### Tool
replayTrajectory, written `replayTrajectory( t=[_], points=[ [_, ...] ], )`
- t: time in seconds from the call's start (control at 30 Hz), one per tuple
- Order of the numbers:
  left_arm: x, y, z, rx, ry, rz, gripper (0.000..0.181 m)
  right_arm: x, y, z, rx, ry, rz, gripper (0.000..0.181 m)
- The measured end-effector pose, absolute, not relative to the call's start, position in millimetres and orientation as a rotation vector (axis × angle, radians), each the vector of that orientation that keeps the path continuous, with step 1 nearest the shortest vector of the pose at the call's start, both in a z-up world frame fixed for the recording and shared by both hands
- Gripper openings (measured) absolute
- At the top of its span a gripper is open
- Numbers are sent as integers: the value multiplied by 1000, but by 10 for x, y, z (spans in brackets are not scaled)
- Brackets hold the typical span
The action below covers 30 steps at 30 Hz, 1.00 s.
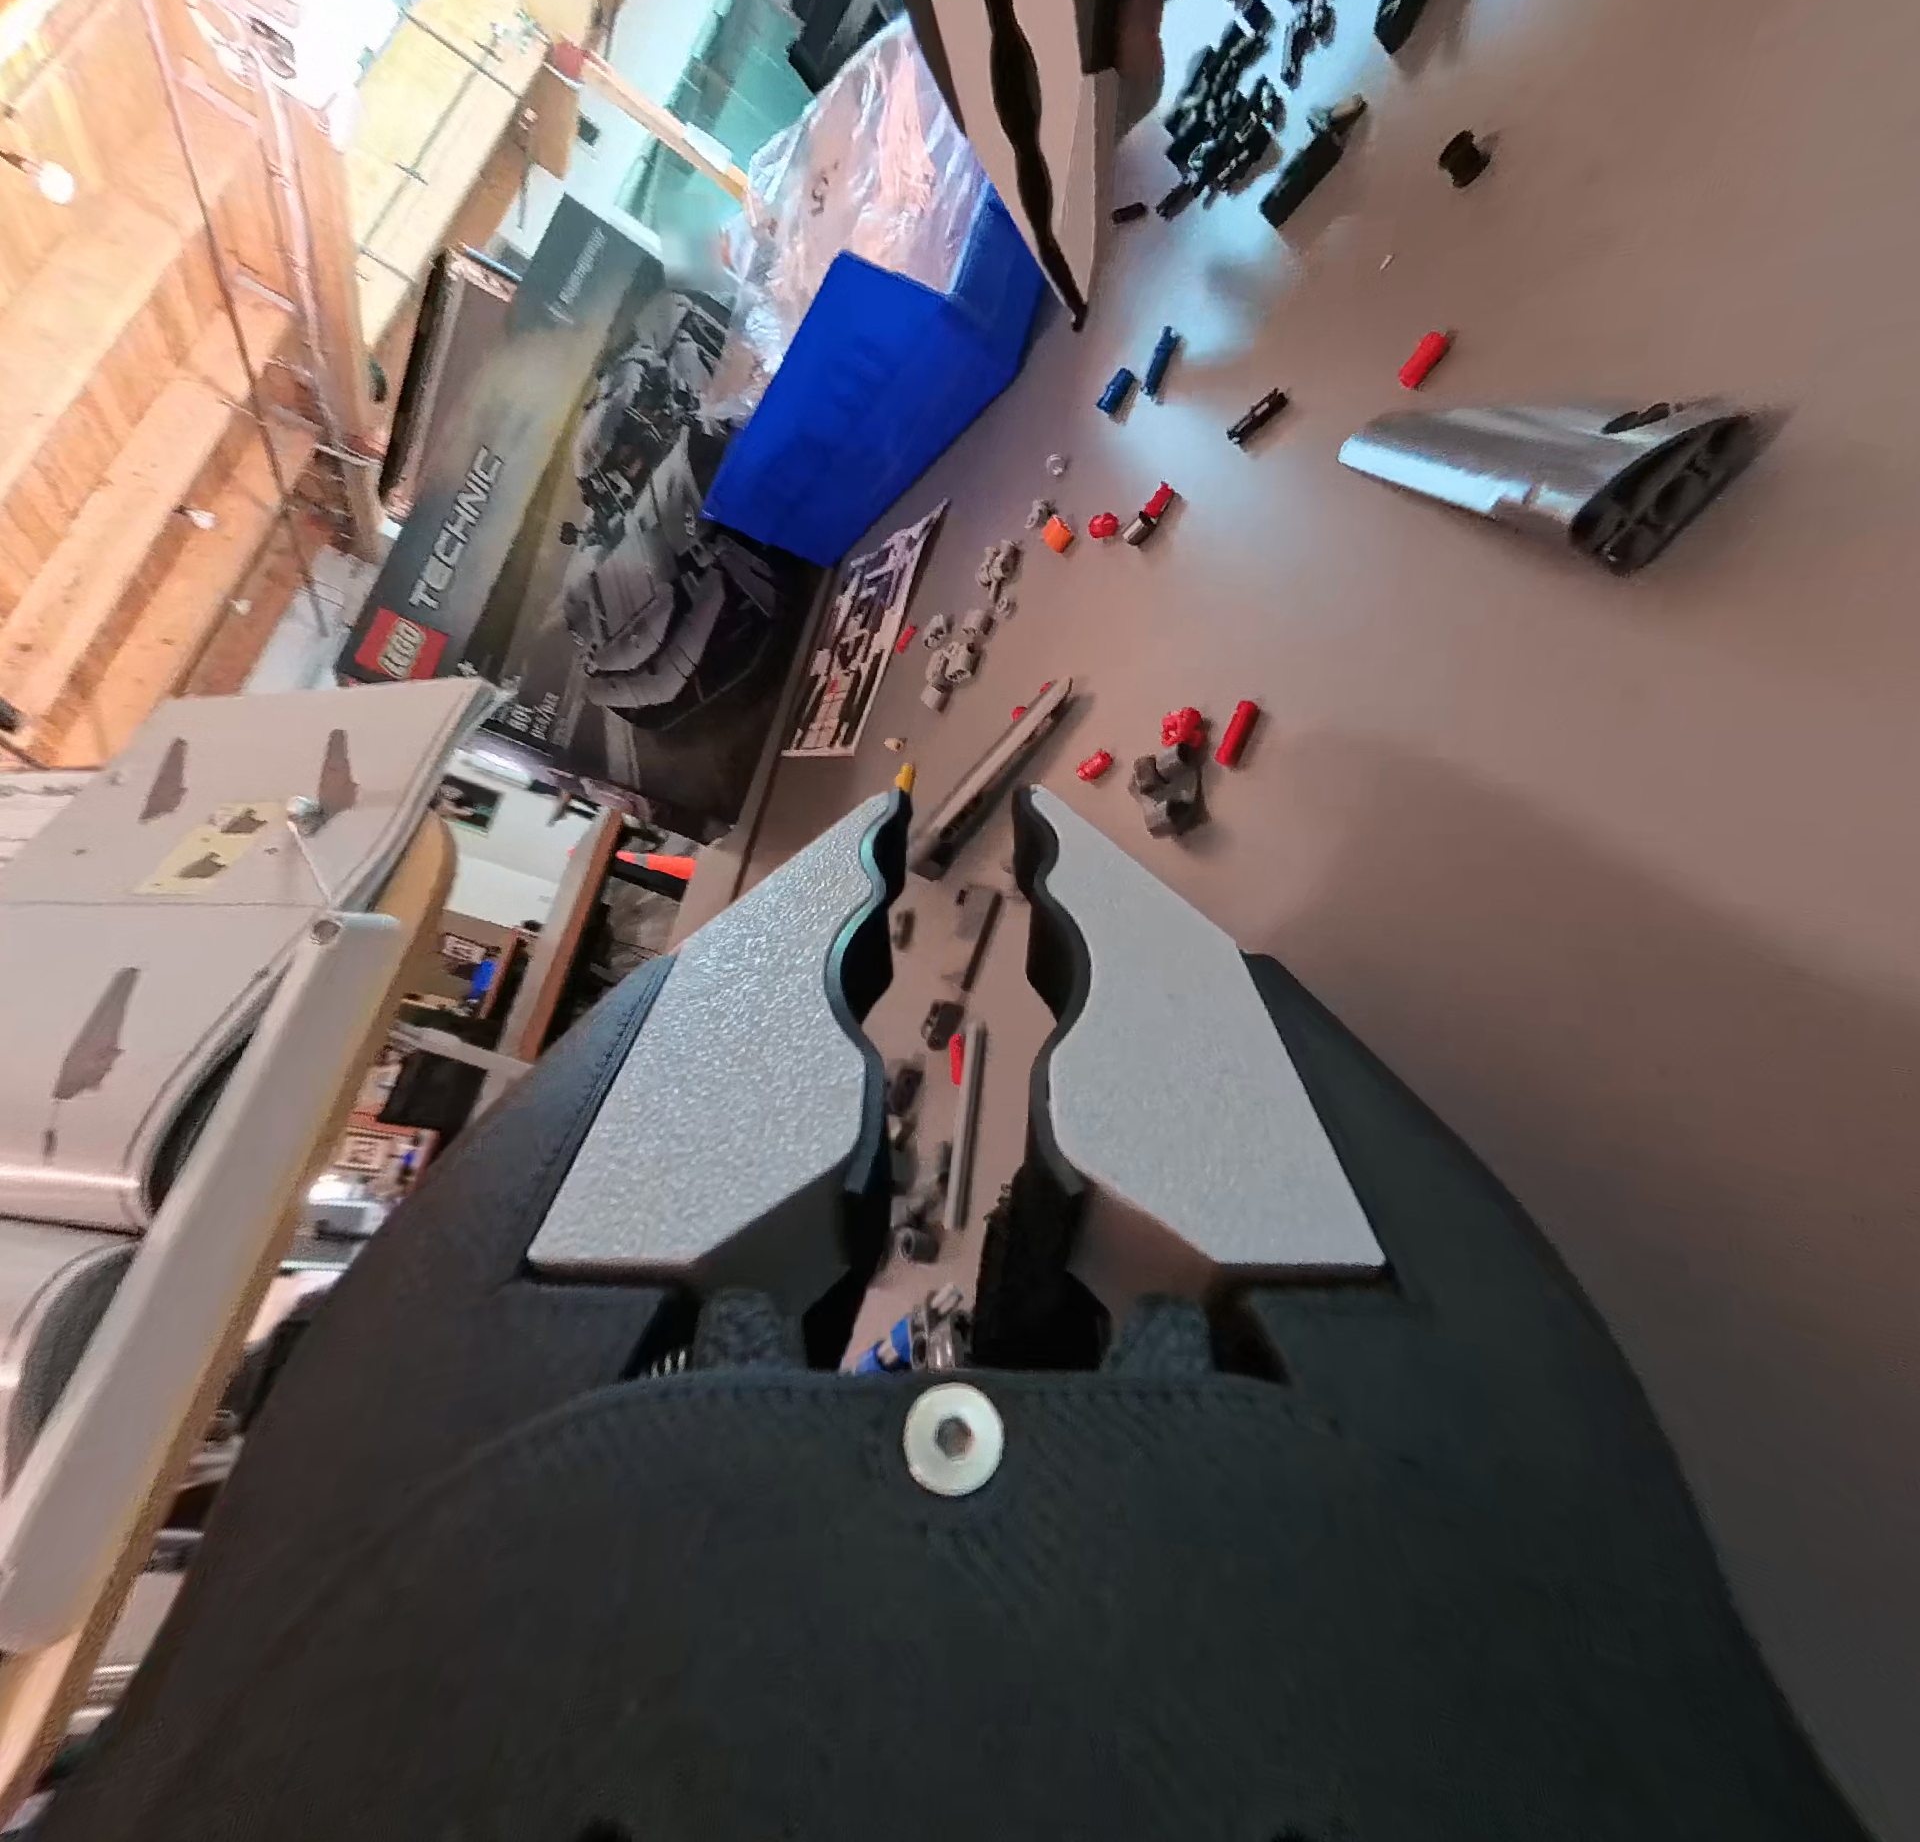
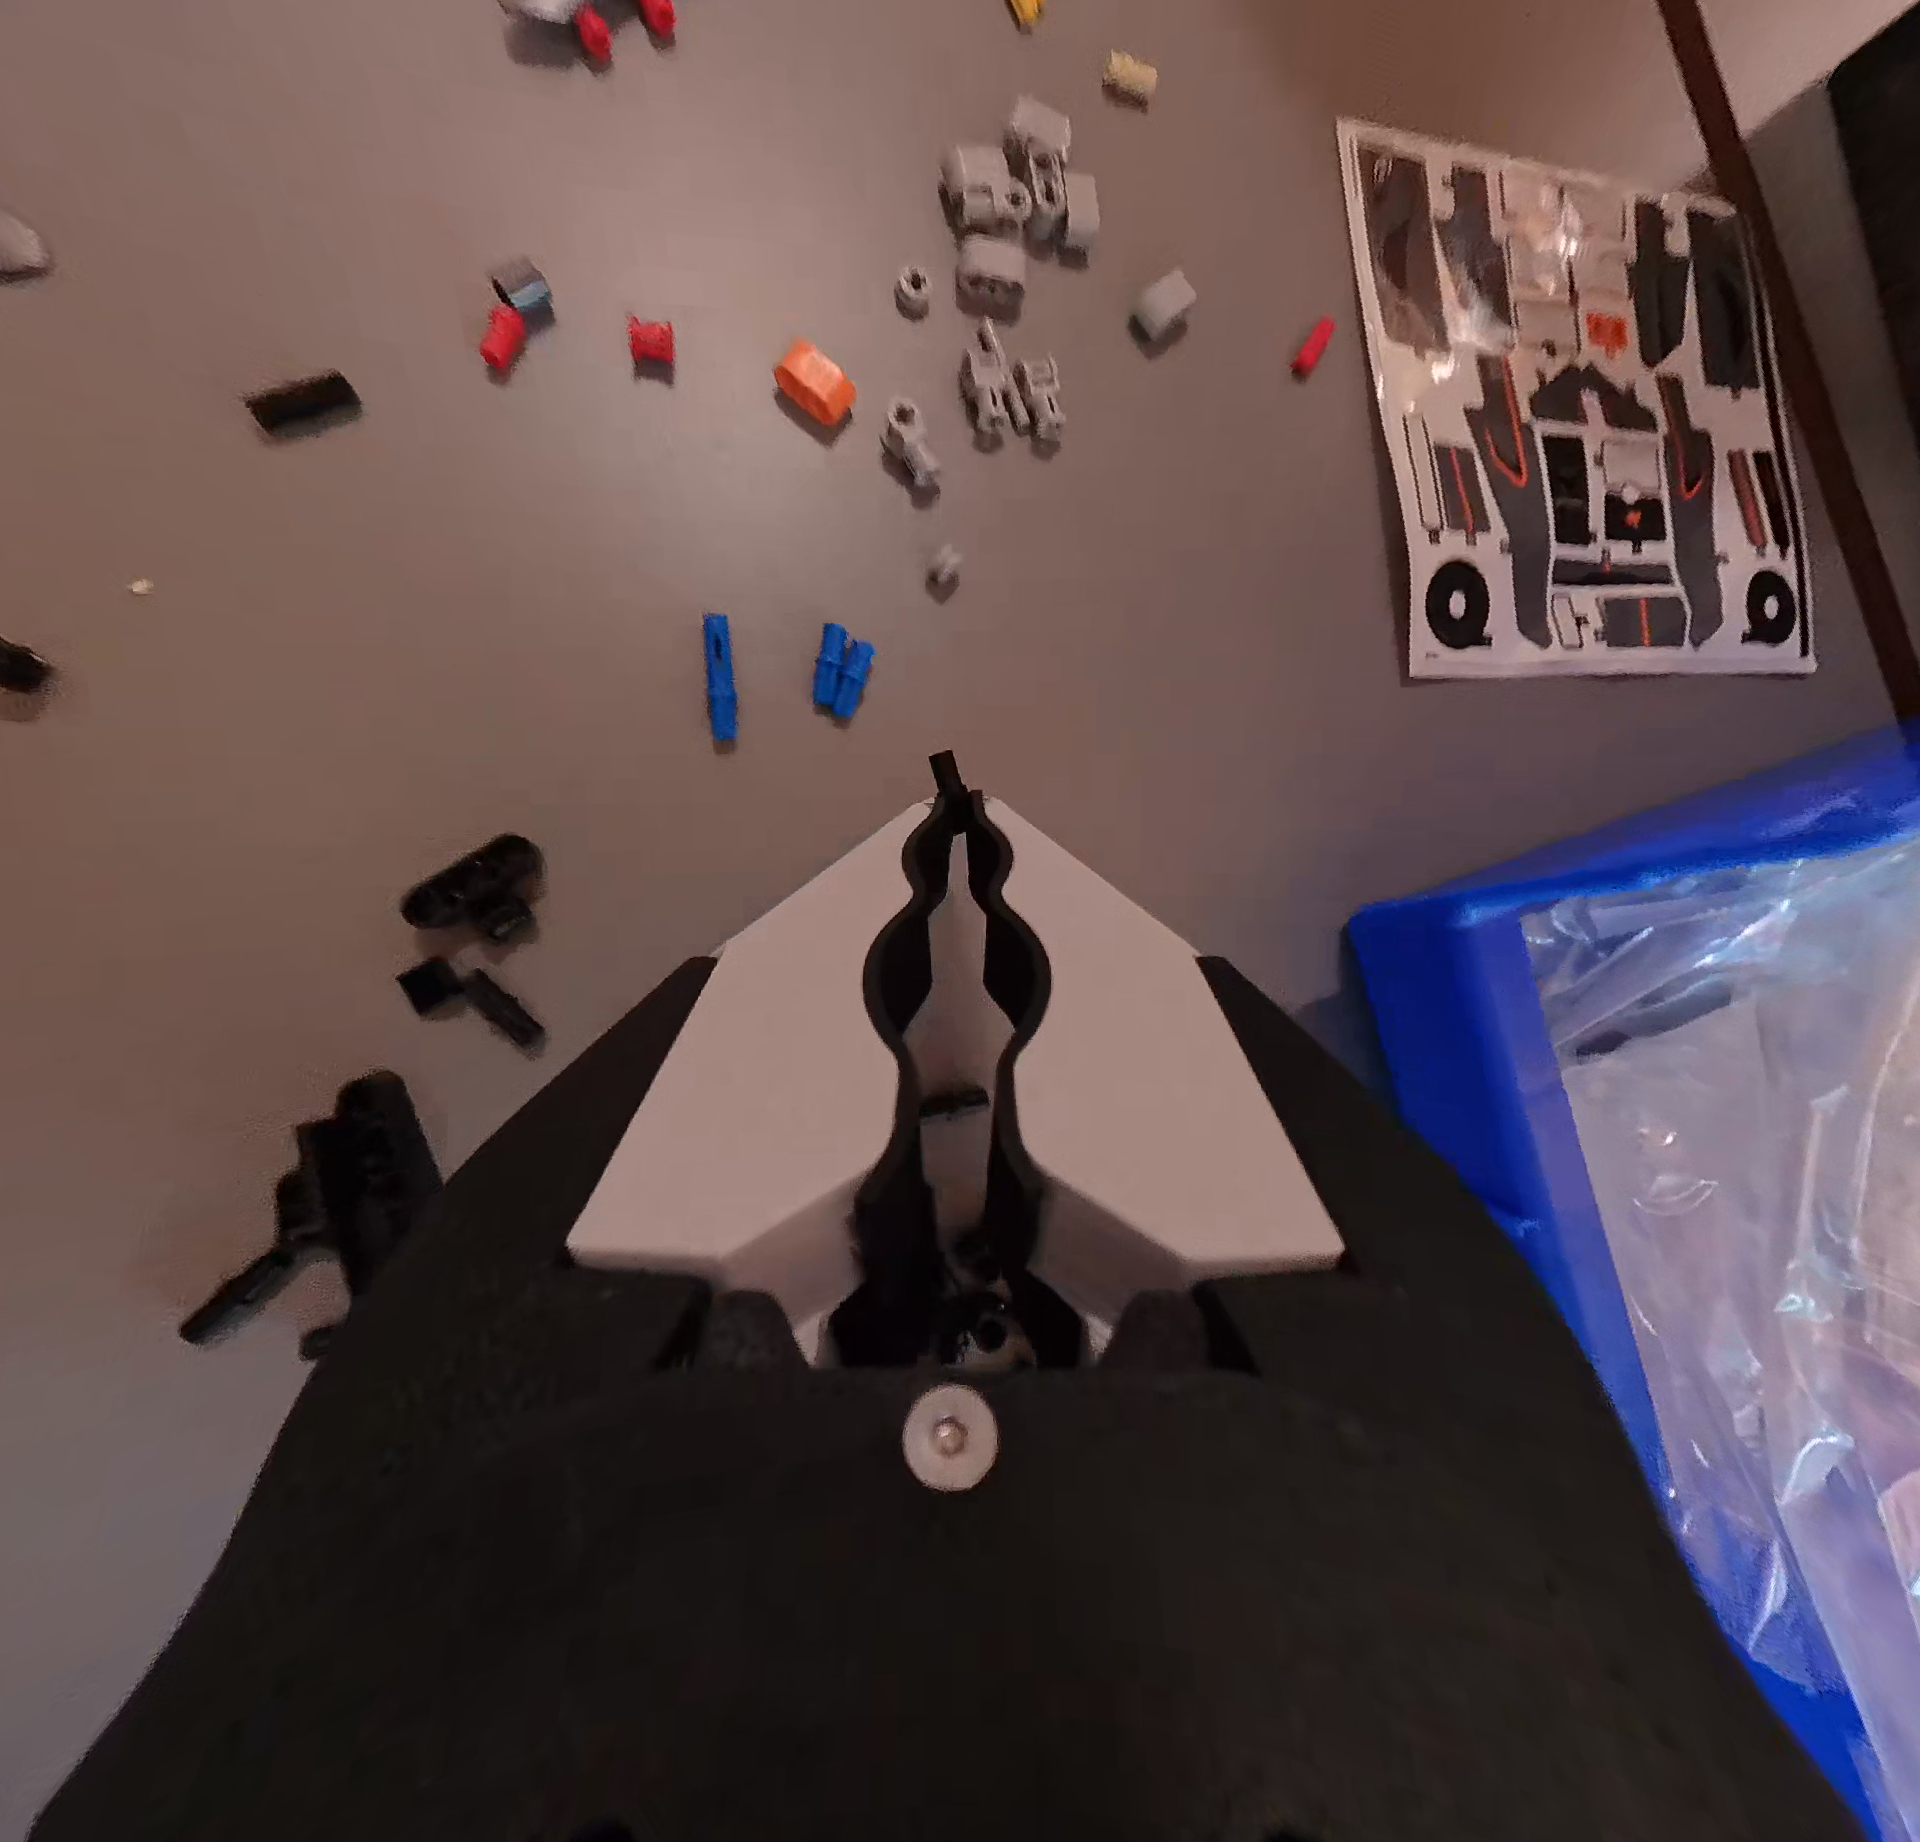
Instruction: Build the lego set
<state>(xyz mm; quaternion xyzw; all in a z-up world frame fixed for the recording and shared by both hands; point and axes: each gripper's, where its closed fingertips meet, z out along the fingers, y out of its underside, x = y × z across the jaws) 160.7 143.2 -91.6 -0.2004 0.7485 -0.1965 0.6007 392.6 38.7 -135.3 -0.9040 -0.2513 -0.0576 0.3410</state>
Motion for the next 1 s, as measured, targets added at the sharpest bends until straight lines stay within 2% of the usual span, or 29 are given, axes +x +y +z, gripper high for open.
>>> replayTrajectory(
  t=[0.3, 0.57, 0.8, 1.0],
  points=[
    [1840, 1242, -778, -425, 1634, -441, 28, 2877, 774, -887, -2175, -860, 72, 0],
    [1784, 1201, -733, -354, 1625, -423, 31, 2030, 1189, -895, -2104, -1006, 334, 0],
    [1803, 1124, -895, -286, 1689, -352, 28, 1800, 1117, -958, -2053, -999, 525, 0],
    [1802, 1106, -908, -255, 1685, -312, 16, 1760, 1097, -917, -2031, -985, 573, 0]
  ],
)
